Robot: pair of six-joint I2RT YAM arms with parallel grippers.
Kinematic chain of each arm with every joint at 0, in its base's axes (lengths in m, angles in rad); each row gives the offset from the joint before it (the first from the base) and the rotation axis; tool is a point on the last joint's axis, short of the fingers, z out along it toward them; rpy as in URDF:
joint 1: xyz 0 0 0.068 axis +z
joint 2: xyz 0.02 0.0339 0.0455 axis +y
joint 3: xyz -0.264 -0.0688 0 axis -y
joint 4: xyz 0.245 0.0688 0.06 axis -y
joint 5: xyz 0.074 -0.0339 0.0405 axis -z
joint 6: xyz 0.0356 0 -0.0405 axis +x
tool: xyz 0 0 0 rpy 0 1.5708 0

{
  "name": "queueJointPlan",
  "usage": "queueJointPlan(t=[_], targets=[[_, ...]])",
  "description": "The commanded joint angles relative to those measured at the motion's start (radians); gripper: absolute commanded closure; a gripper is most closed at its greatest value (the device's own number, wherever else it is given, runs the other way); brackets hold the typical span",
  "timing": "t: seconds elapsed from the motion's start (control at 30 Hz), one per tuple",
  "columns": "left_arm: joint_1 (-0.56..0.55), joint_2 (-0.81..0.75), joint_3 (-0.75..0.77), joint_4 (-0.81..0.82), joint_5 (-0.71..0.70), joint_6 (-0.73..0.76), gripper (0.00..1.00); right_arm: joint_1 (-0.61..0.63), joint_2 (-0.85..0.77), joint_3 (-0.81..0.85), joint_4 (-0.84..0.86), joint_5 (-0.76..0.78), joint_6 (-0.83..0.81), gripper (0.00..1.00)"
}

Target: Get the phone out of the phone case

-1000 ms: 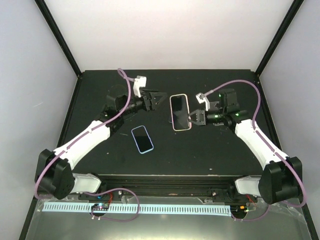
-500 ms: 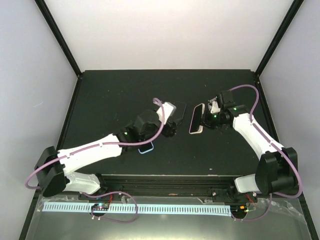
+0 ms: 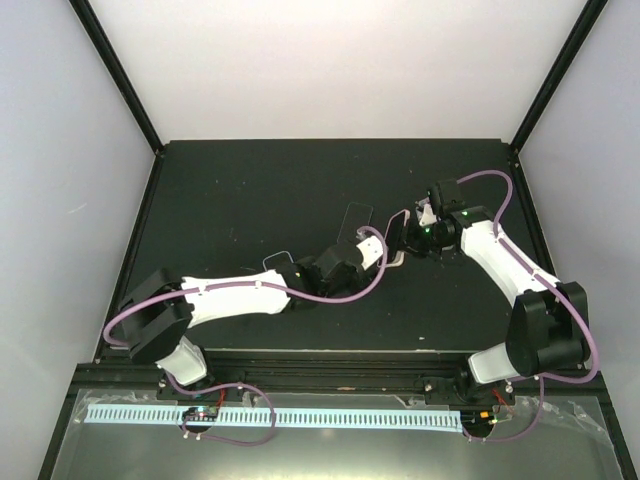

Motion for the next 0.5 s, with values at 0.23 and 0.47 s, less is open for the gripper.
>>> queueJointPlan(t=[0.23, 0.47], targets=[[-0.049, 0.125, 0.119, 0.113, -0.056, 0.104, 0.35, -0.002, -0.033, 0.007, 0.059, -0.076, 0.032, 0.99], [-0.058, 0.192, 0.166, 0.112, -0.203, 0.143, 0.43, -0.002, -0.05, -0.023, 0.078, -0.113, 0.037, 0.99]])
